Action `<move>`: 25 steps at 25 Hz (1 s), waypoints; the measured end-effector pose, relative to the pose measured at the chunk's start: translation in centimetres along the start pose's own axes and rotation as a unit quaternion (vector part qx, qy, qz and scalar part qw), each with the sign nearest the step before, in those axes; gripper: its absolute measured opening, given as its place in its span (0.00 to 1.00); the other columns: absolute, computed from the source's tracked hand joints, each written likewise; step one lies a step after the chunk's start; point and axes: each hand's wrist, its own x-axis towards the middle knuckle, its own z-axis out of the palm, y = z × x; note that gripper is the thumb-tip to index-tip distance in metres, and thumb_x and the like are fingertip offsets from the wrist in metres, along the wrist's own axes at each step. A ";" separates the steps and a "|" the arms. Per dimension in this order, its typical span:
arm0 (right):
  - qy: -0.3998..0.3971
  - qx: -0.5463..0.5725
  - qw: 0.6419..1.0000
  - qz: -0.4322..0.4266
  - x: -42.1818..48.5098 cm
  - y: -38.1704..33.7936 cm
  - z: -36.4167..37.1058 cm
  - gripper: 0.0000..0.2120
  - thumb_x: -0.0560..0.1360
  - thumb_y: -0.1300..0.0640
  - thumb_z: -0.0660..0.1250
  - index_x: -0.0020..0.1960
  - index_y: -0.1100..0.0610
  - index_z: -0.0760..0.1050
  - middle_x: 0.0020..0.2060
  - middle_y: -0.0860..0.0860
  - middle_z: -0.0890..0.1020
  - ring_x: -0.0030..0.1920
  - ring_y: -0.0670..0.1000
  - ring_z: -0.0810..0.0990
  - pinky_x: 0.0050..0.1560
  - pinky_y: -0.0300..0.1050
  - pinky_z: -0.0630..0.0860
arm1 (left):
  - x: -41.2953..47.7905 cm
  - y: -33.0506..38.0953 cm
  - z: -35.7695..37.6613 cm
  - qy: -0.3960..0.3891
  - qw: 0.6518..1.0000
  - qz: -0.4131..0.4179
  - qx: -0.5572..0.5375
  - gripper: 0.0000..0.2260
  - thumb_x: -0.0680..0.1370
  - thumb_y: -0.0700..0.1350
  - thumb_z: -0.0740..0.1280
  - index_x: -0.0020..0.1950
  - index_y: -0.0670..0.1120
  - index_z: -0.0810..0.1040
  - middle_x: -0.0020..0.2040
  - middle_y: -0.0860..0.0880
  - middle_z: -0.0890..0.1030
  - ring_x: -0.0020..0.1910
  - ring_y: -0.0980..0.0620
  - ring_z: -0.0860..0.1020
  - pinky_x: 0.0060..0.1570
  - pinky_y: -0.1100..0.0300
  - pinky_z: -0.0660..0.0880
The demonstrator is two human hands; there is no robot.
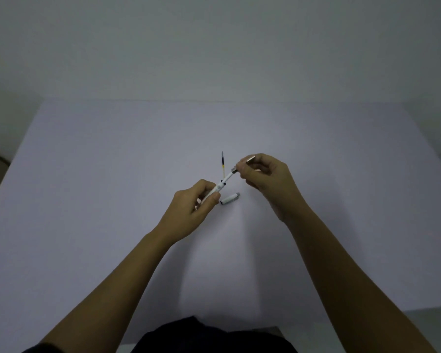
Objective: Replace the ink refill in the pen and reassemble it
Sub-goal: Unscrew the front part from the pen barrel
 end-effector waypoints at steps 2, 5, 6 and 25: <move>0.005 0.018 1.000 -0.004 0.4 -0.3 0.5 0.02 0.72 0.56 0.70 0.41 0.50 0.79 0.35 0.42 0.85 0.40 0.40 0.80 0.42 0.35 0.76 | 0.1 -0.5 0.2 0.000 1.000 -0.001 -0.001 0.03 0.78 0.48 0.63 0.49 0.51 0.75 0.40 0.52 0.81 0.39 0.57 0.77 0.40 0.71 0.73; 0.030 0.054 0.998 -0.027 1.0 -1.1 0.9 0.03 0.72 0.57 0.70 0.44 0.50 0.80 0.35 0.43 0.84 0.42 0.40 0.81 0.45 0.35 0.75 | 0.6 -0.8 0.3 0.009 1.000 -0.007 -0.005 0.04 0.78 0.47 0.64 0.50 0.50 0.77 0.41 0.56 0.79 0.41 0.59 0.78 0.42 0.75 0.72; 0.041 0.073 0.996 -0.038 1.1 -1.3 0.9 0.04 0.72 0.58 0.70 0.44 0.50 0.80 0.35 0.43 0.84 0.43 0.41 0.82 0.45 0.33 0.75 | 0.7 -0.9 0.4 0.012 1.000 -0.007 -0.002 0.04 0.77 0.47 0.64 0.51 0.50 0.77 0.42 0.56 0.79 0.42 0.59 0.78 0.42 0.75 0.73; 0.288 -0.064 0.926 0.237 4.1 13.4 4.4 0.16 0.67 0.57 0.75 0.49 0.65 0.77 0.47 0.58 0.84 0.49 0.56 0.82 0.53 0.47 0.77 | 1.3 -2.1 -0.9 0.107 0.994 -0.026 0.023 0.06 0.75 0.45 0.68 0.49 0.45 0.81 0.40 0.52 0.79 0.38 0.56 0.78 0.37 0.72 0.75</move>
